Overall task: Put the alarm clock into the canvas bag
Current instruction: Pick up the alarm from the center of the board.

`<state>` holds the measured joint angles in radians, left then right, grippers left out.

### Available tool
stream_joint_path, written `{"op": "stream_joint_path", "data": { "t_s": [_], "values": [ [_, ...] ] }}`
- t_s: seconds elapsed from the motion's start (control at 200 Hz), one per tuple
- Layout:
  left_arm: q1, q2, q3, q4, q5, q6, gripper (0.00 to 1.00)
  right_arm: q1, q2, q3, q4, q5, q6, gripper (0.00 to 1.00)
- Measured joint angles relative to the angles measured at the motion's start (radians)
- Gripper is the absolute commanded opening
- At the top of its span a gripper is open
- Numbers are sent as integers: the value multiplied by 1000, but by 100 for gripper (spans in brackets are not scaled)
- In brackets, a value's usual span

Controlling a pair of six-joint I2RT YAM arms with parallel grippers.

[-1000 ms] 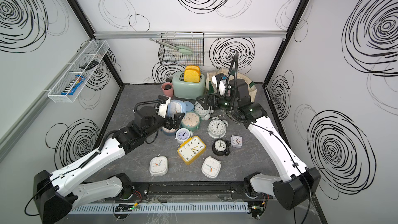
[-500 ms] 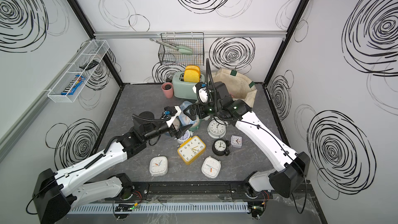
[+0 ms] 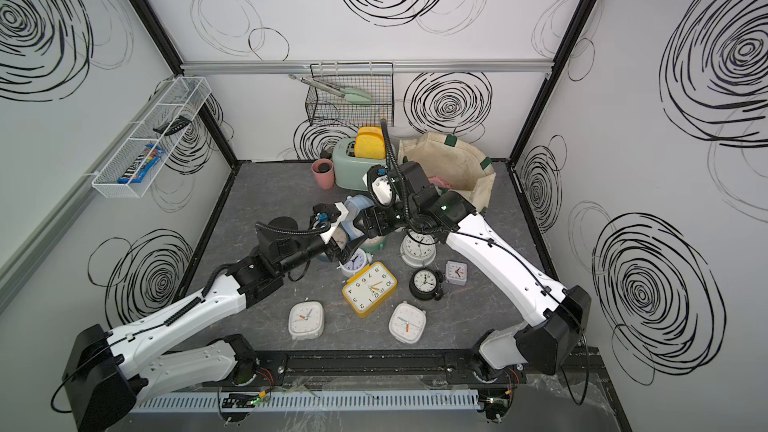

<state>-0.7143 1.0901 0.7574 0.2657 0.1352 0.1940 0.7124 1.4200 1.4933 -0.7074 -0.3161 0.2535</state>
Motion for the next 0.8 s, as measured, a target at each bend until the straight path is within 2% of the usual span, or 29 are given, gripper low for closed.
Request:
{"op": "stream_joint_path", "data": {
  "t_s": [0.265, 0.7, 0.8],
  "values": [
    [-14, 0, 0, 0, -25, 6, 100, 15, 3, 0, 1, 2, 11, 57],
    [-30, 0, -12, 14, -63, 15, 96, 6, 3, -4, 9, -19, 17, 15],
    [-30, 0, -14, 18, -65, 6, 96, -6, 0, -15, 17, -23, 8, 9]
  ]
}}
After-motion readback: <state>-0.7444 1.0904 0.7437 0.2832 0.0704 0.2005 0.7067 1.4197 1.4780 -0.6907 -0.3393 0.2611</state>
